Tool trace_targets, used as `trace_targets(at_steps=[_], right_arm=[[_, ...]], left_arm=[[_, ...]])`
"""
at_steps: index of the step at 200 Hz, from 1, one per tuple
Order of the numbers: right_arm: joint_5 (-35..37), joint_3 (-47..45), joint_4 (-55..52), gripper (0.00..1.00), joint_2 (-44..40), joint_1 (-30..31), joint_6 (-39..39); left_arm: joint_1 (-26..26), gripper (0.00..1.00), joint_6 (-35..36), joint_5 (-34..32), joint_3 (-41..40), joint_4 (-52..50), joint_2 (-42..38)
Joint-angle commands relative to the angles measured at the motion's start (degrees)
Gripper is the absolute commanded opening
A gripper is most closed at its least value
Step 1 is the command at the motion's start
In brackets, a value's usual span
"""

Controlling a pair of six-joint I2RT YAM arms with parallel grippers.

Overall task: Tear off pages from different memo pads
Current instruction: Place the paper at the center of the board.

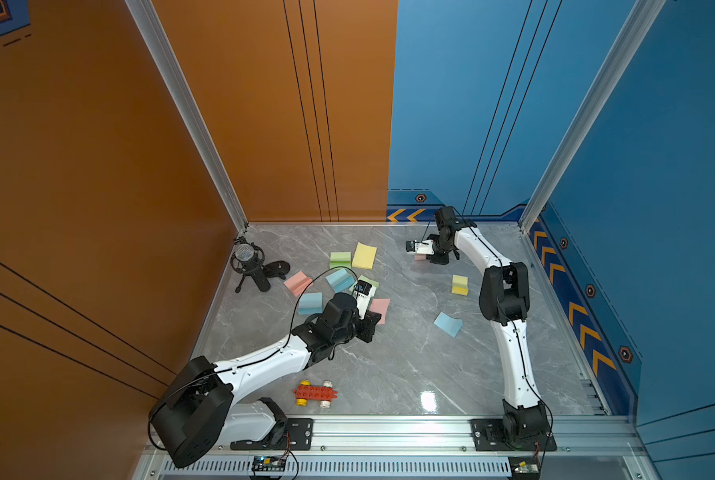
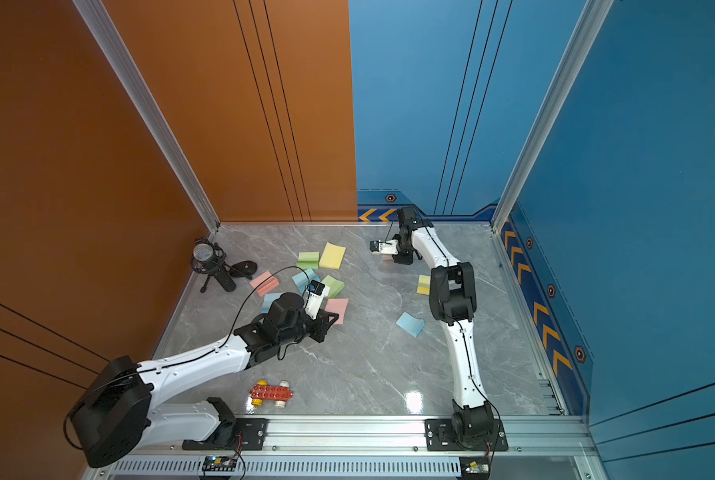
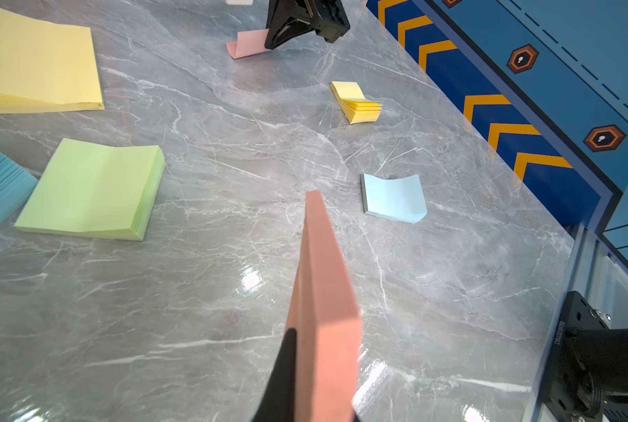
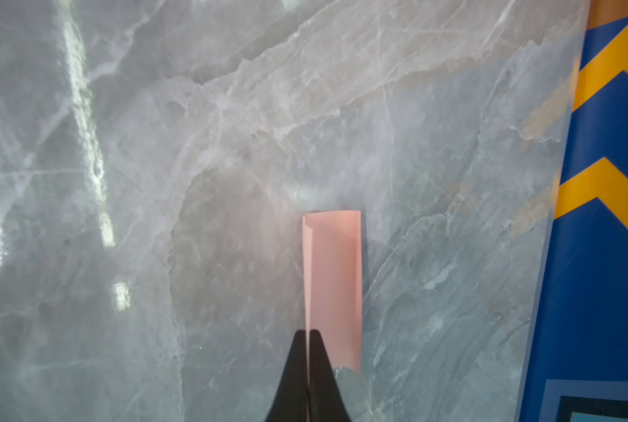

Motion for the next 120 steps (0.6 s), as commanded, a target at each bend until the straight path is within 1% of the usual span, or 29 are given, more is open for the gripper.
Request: trace_targets(at_steps=[1, 8, 11, 16, 21, 37, 55, 92, 102, 111, 120], right_arm=[[-1.3, -2.2, -1.5, 0.32, -0.8, -0.3, -8.7], [-1.6, -2.3, -1.3, 0.45, -0.7, -0.3, -8.5], [-1.6, -2.4, -1.3, 0.49, -0.5, -0.2, -8.4], [-1.6, -2.4, -1.3, 0.54, -0.4, -0.1, -8.3], [-1.5, -2.4, -1.2, 0.57, -0.3, 0.0, -8.1], [-1.0, -2.5, -1.2, 0.57, -0.3, 0.2, -7.7], [-1.6, -3.5, -1.3, 0.54, -2.0, 0.5, -6.3], [-2.8, -11.6, -1.5, 0.49, -10.6, 1.5, -2.6], [-4.5, -13.6, -0.3, 0.49, -13.5, 1.6, 1.1], [-6.2, -15.0, 1.4, 0.52, -16.6, 1.6, 6.4], [-6.5, -16.1, 3.6, 0.54, -19.5, 1.5, 12.6]], left_arm=[[-0.6, 0.00, 0.4, 0.6, 2.1, -0.4, 1.1], [-0.7, 0.00, 0.5, 0.8, 2.2, -0.4, 1.3], [-0.7, 0.00, 0.5, 0.7, 2.2, -0.4, 1.4], [-0.8, 0.00, 0.6, 0.8, 2.3, -0.4, 1.4], [-0.8, 0.00, 0.6, 0.7, 2.3, -0.4, 1.5], [-0.8, 0.00, 0.8, 0.5, 2.3, -0.4, 1.5], [-0.8, 0.00, 0.8, -0.2, 2.3, -0.4, 1.5], [-0.8, 0.00, -0.5, -2.4, 4.9, -0.5, 2.4], [-0.5, 0.00, -1.4, -2.6, 6.6, -0.5, 3.6], [-0.3, 0.00, -2.1, -2.6, 8.5, -0.5, 5.2], [0.0, 0.00, -2.8, -2.1, 10.7, -0.6, 7.5]])
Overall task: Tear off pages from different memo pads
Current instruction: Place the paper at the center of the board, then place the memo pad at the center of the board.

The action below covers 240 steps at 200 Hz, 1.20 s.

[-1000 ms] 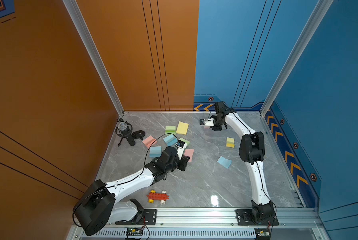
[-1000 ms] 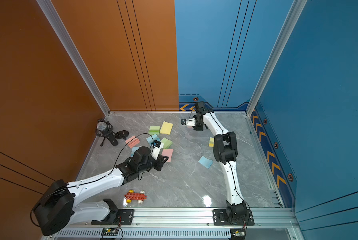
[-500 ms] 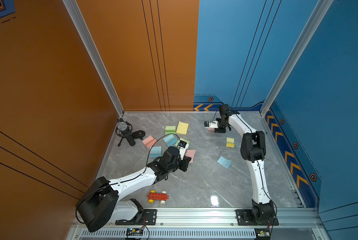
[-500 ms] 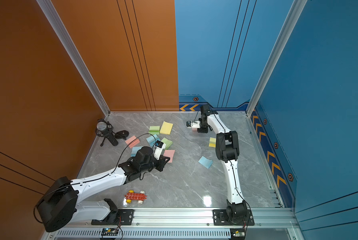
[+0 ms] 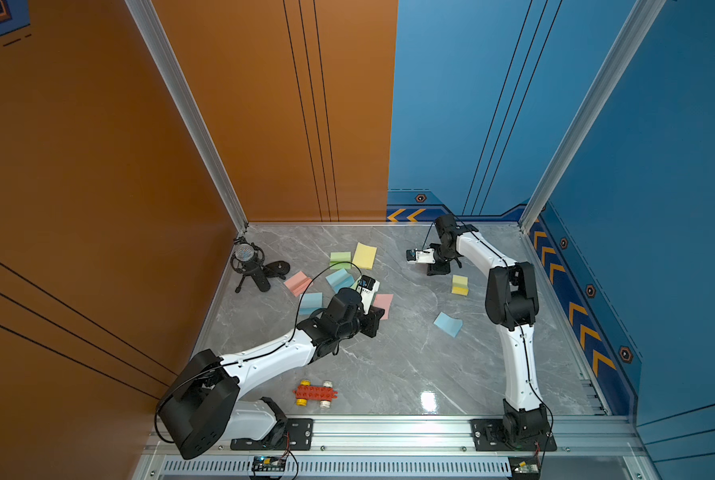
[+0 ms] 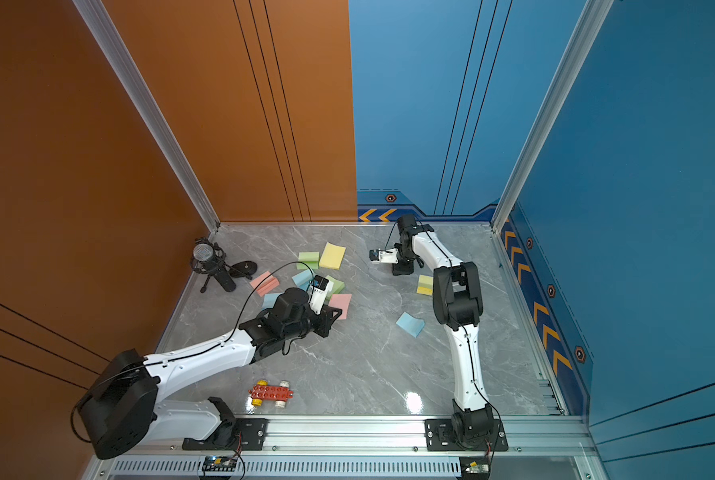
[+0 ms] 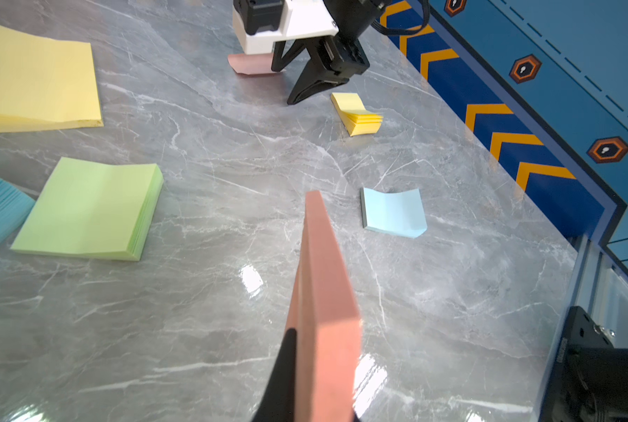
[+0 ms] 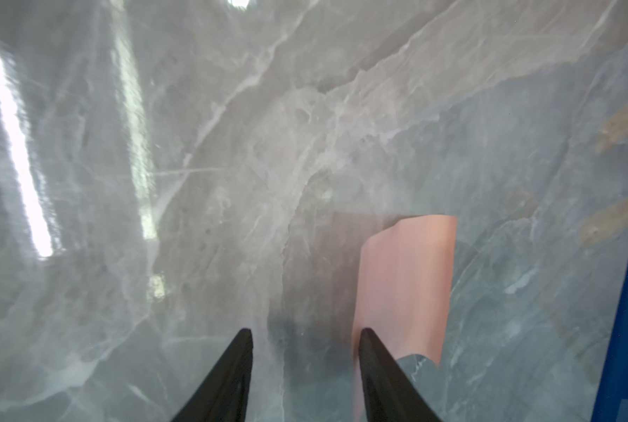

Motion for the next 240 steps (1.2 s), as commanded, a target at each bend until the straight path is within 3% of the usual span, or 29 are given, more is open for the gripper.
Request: trace_targets(at_steps=[1, 15, 21, 51, 67, 81, 126, 184, 240], right_arm=[[-3.8, -2.3, 2.9, 0.54, -10.3, 0.3, 11.1], [-2.7, -4.5, 7.3, 0.57, -15.7, 0.1, 22.8], [-1.2, -5.8, 9.3, 0.62, -18.1, 0.0, 28.0], [12.3, -17.9, 19.7, 0.75, -31.7, 0.7, 53.4], [15.7, -26.4, 22.3, 0.99, -40.3, 1.0, 63.1], [17.7, -34.0, 24.5, 1.00, -47.4, 1.4, 69.0], [19.8, -50.9, 26.6, 0.99, -61.4, 3.7, 69.3], [24.8, -49.4, 21.2, 0.98, -64.0, 13.4, 71.5], [28.8, -51.3, 20.7, 0.97, -66.8, 15.8, 75.6]], left_arm=[[0.3, 0.00, -2.1, -1.2, 6.3, -0.1, 4.3], [1.0, 0.00, -2.8, 0.0, 11.0, -1.6, 8.7], [1.3, 0.00, -3.1, 0.2, 13.3, -2.7, 10.7], [3.9, 0.00, -1.4, 1.8, 26.6, -9.5, 23.1], [5.3, 0.00, 0.0, 2.7, 35.5, -16.0, 30.6], [6.6, 0.00, 0.4, 6.0, 40.9, -17.2, 35.6], [9.9, 0.00, -0.5, 13.1, 53.0, -19.6, 46.0], [11.0, 0.00, -0.7, 16.0, 71.4, -30.3, 59.7], [13.5, 0.00, -5.9, 19.8, 84.4, -31.5, 70.4]])
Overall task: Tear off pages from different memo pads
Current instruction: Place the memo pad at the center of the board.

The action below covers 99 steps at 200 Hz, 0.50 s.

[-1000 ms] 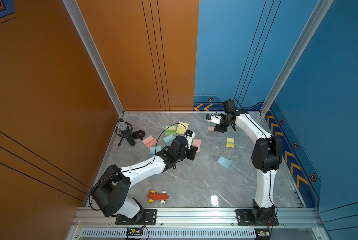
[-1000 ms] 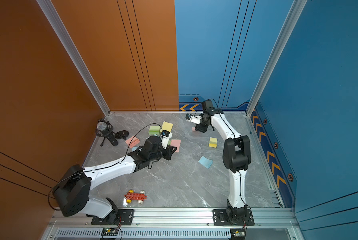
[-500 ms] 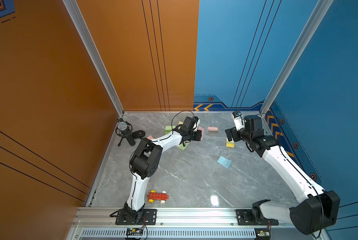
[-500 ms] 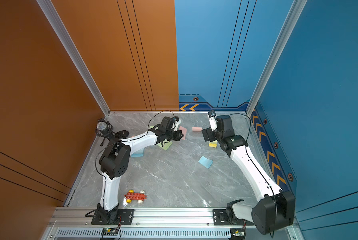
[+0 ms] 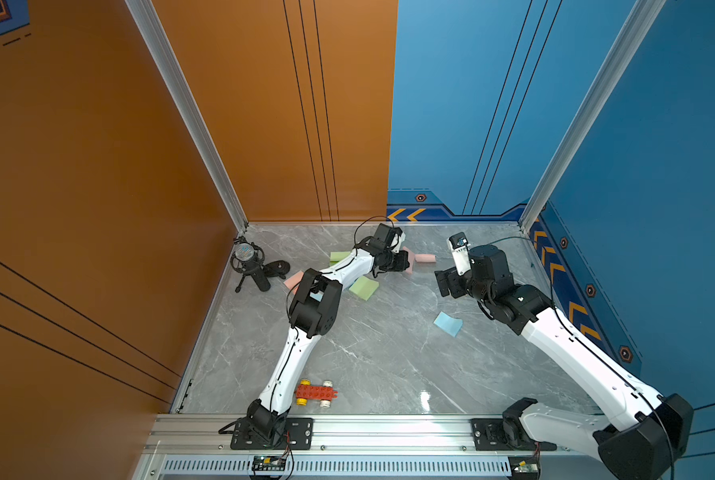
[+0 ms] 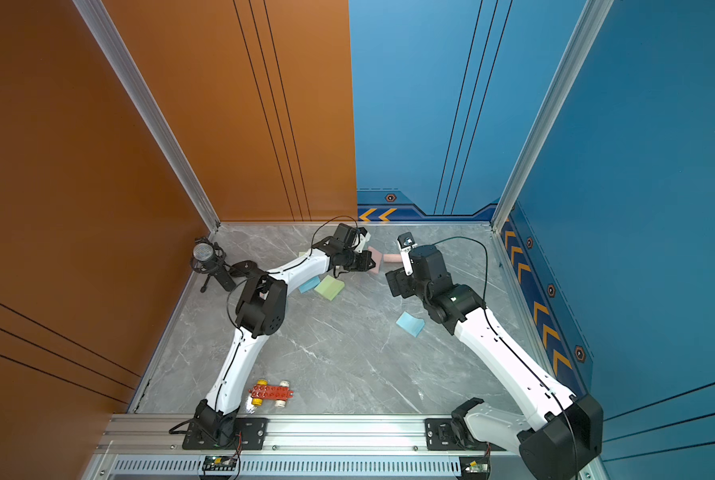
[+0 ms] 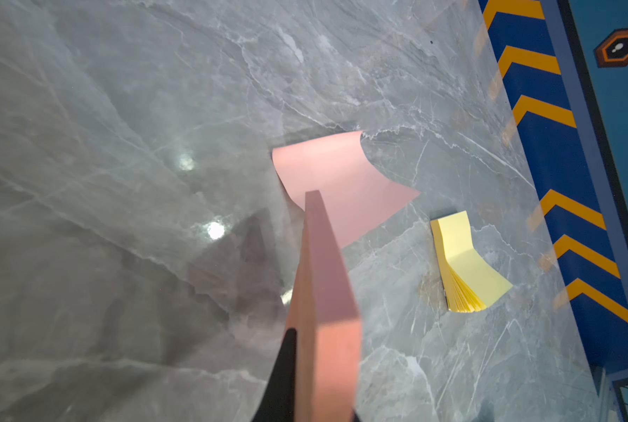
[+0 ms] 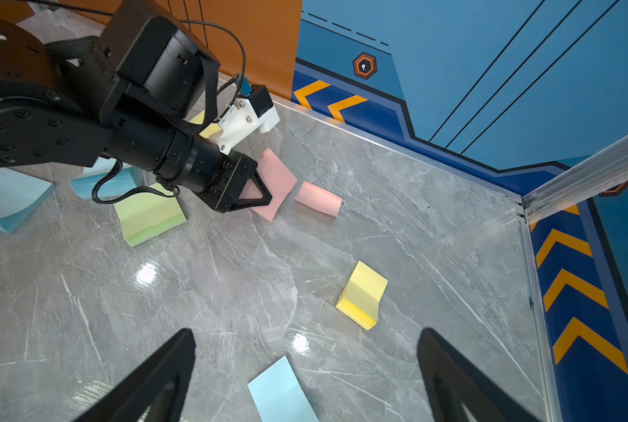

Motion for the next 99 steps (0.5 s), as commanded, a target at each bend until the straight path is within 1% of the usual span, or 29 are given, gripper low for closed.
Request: trace_targets(at_steps=[1, 35, 42, 51, 64, 77, 99], right_arm=[[3.9, -0.8, -1.7, 0.97, -1.3, 0.5, 3.2], [7.2, -0.7, -1.8, 0.97, 1.1, 0.7, 3.3], [8.1, -0.3, -2.2, 0.97, 1.7, 0.7, 3.8], [10.9, 0.4, -2.8, 0.97, 2.3, 0.8, 5.1], [17.8, 1.7, -4.4, 0.97, 3.0, 0.8, 7.5], [25.5, 2.8, -5.5, 0.97, 3.9, 0.7, 9.4], [37.8, 4.1, -6.2, 0.97, 5.5, 0.6, 11.7]], left_arm=[[1.7, 0.00, -2.8, 3.4, 5.0, -2.7, 4.0], [2.5, 0.01, -4.7, 4.2, 8.5, -3.1, 7.3], [2.6, 0.06, -4.8, 4.0, 8.6, -3.2, 7.5], [2.6, 0.18, -4.8, 3.4, 8.4, -3.5, 7.6], [2.6, 0.27, -4.3, 2.9, 8.0, -4.0, 7.5], [2.6, 0.39, -3.8, 1.6, 6.9, -4.5, 6.8], [2.4, 0.56, -3.1, -1.0, 3.4, -4.8, 4.7]])
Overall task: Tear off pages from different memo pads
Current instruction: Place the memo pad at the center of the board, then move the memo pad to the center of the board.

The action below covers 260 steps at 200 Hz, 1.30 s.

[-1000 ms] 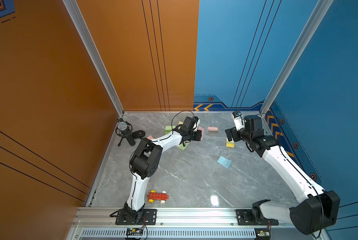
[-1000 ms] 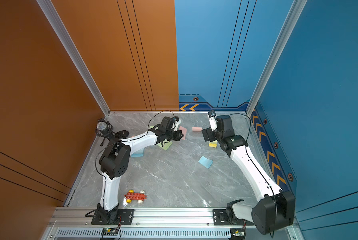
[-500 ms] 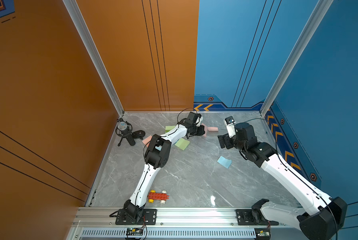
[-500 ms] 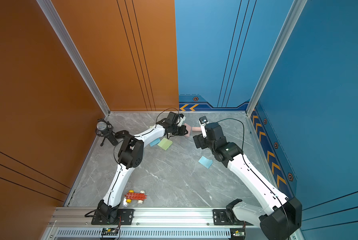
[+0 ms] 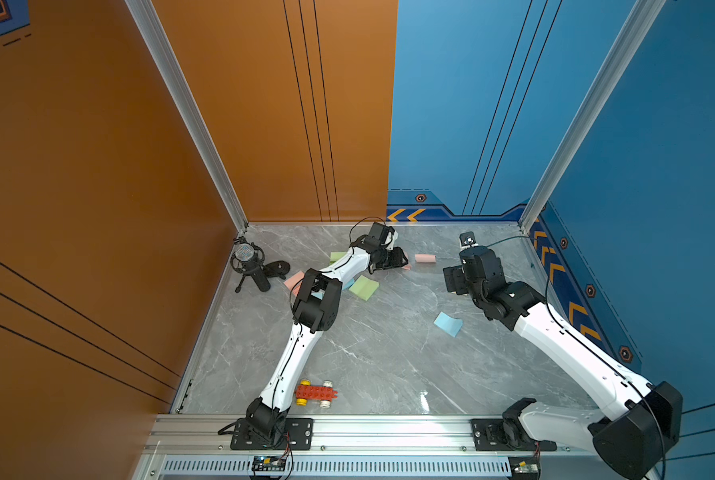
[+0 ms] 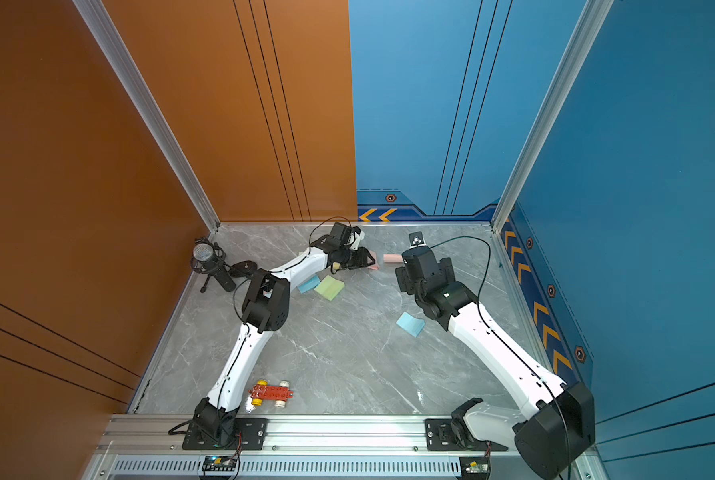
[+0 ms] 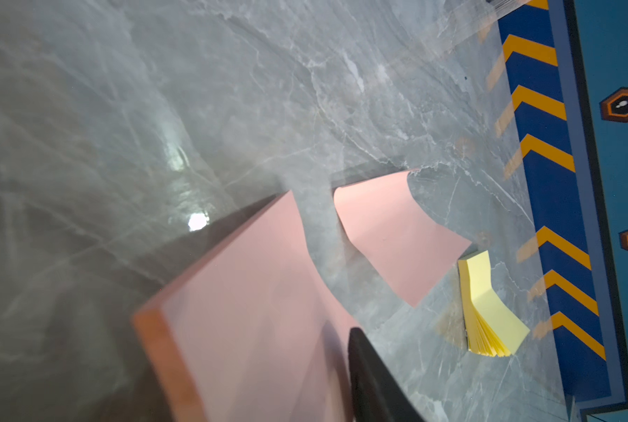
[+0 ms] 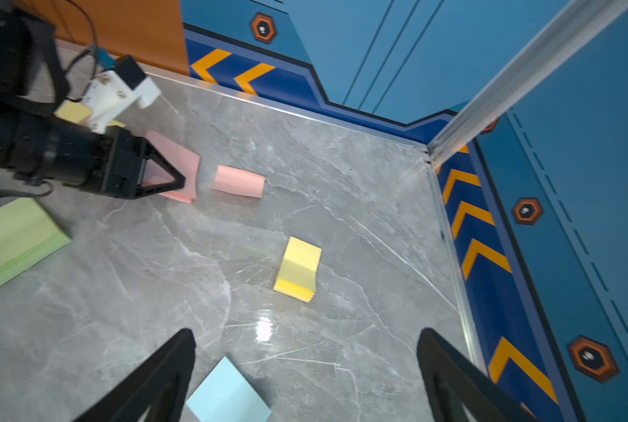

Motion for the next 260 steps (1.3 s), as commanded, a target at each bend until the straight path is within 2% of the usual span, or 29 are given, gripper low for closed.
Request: trace_targets(at_steps=[1, 28, 48, 75, 89, 93, 112, 151, 171, 213, 260], right_arm=[[18.0, 3.0, -2.8, 0.97, 1.5, 0.0, 4.9], [28.7, 3.1, -4.0, 0.98, 3.6, -0.3, 7.2], [29.4, 3.2, -5.5, 0.98, 3.7, -0.6, 9.3], [25.5, 2.8, -7.4, 0.98, 2.6, -0.5, 12.3], [21.7, 2.0, -7.5, 0.98, 2.4, -0.5, 12.8], [19.9, 1.7, -7.5, 0.98, 2.4, -0.7, 12.9], [12.2, 1.2, -7.4, 0.99, 3.2, -1.2, 12.2], [2.0, 0.6, -7.3, 0.99, 4.2, -1.9, 11.9], [-2.6, 0.8, -7.0, 0.99, 4.7, -2.5, 10.8], [-9.1, 0.7, -5.8, 0.99, 6.1, -4.8, 4.2], [-13.4, 1.3, -4.1, 0.97, 7.7, -5.6, 4.6]], left_arm=[[-0.1, 0.56, 0.8, -3.6, -3.4, -3.5, -1.4], [-0.4, 0.71, 1.2, -4.4, -6.9, -4.0, -4.1], [-0.9, 0.75, 1.7, -5.2, -9.1, -4.3, -7.1], [-1.1, 0.85, 2.3, -6.9, -13.1, -5.0, -12.4], [-1.0, 0.85, 2.9, -7.5, -15.5, -5.6, -15.7], [-0.9, 0.91, 3.1, -7.8, -16.3, -5.8, -16.7], [-0.6, 1.00, 4.4, -9.1, -20.6, -6.3, -22.0], [1.2, 0.99, 5.9, -9.6, -30.1, -6.4, -33.4], [1.7, 0.99, 6.4, -12.6, -34.4, -6.5, -39.7], [0.5, 0.99, 5.9, -17.7, -44.5, -6.4, -51.8], [-2.3, 0.99, 5.7, -22.3, -56.8, -6.1, -64.7]])
